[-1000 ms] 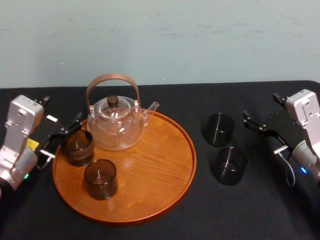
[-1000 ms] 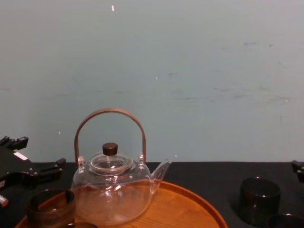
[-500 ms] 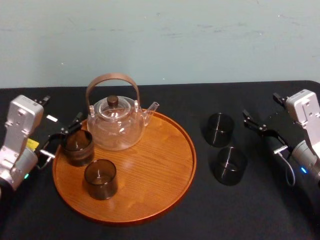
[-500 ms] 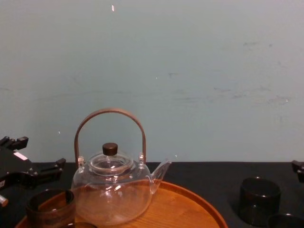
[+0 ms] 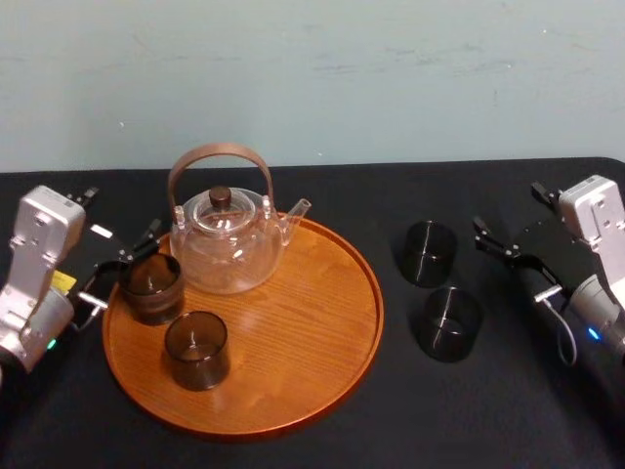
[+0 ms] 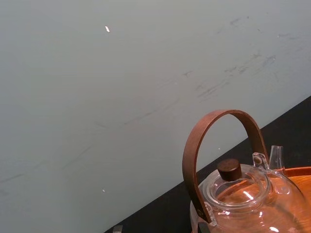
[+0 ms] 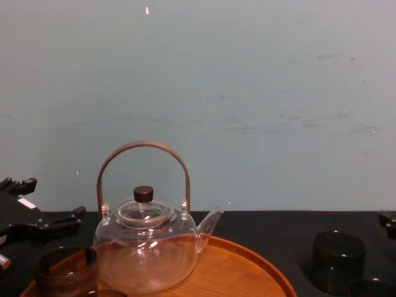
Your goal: Pick up the glass from the table and place it on the tray.
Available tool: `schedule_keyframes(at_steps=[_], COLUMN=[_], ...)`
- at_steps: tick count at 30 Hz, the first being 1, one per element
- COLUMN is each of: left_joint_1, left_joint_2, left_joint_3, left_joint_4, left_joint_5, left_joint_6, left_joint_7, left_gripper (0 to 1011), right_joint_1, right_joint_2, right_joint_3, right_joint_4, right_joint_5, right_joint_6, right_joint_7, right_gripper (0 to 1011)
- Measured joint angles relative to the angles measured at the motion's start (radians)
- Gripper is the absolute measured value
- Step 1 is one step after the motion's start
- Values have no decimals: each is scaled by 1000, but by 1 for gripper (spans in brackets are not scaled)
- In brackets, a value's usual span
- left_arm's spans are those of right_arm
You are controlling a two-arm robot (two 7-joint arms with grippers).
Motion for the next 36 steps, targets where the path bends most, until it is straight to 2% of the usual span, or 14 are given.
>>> schedule_keyframes(at_steps=[8,17,25,36], left_joint_1=[0,0,0,0], left_joint_2=[0,0,0,0], left_joint_3=[0,0,0,0], left_joint_4=[0,0,0,0], left_joint_5=[0,0,0,0], left_joint_6=[0,0,0,0], left_joint_7=[0,0,0,0], left_gripper=[1001,1001,1001,1001], right_joint_1=[-54,-170,-264,-330], right_joint_2=[26,67,80,71], right_joint_3=[19,54,78,97], right_joint_4=[-87,-238,-327,-354], right_joint_5=[0,13,29,75], right_joint_6=[21,49,79,81], right_joint_7=[36,59,66,125], right_gripper=[1002,1002,1002,1002])
